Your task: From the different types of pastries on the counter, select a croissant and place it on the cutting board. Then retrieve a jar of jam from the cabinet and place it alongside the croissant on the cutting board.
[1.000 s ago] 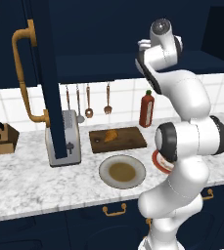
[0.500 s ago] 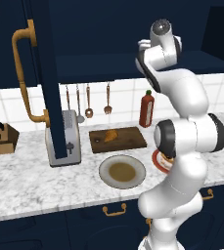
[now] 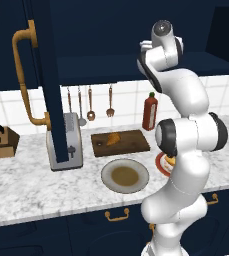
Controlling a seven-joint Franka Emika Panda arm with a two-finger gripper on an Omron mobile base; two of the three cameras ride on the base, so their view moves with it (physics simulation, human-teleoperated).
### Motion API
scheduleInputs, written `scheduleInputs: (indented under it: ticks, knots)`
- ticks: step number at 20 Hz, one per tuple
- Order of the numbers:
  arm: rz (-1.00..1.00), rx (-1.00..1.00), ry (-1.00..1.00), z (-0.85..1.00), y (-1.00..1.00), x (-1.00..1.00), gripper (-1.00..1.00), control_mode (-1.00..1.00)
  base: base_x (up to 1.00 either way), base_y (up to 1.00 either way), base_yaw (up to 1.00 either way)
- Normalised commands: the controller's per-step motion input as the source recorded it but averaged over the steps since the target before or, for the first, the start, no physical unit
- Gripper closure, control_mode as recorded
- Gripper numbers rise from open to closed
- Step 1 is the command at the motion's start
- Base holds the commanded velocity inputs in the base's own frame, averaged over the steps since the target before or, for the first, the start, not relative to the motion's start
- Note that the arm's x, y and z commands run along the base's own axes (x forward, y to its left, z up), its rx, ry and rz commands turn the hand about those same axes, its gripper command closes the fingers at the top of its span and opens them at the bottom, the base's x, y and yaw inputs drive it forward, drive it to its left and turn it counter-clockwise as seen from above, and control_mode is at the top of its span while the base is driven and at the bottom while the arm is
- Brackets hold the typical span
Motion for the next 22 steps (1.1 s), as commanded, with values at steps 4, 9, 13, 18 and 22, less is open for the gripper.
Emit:
scheduleInputs:
  ticks: [4, 9, 13, 18, 22]
  knots:
    - [0.00, 0.00, 0.00, 0.00, 0.00, 0.00, 1.00, -1.00, 0.00, 0.00, 0.00]
    - [0.04, -0.05, -0.21, 0.10, 0.03, -0.55, 1.00, -1.00, 0.00, 0.00, 0.00]
    - [0.06, -0.12, -0.43, 0.24, 0.00, -1.00, 1.00, -1.00, 0.00, 0.00, 0.00]
    - [0.01, -0.02, -0.09, 0.02, 0.00, -0.51, 1.00, -1.00, 0.00, 0.00, 0.00]
    - [0.00, 0.00, 0.05, 0.01, 0.00, -0.95, 1.00, -1.00, 0.00, 0.00, 0.00]
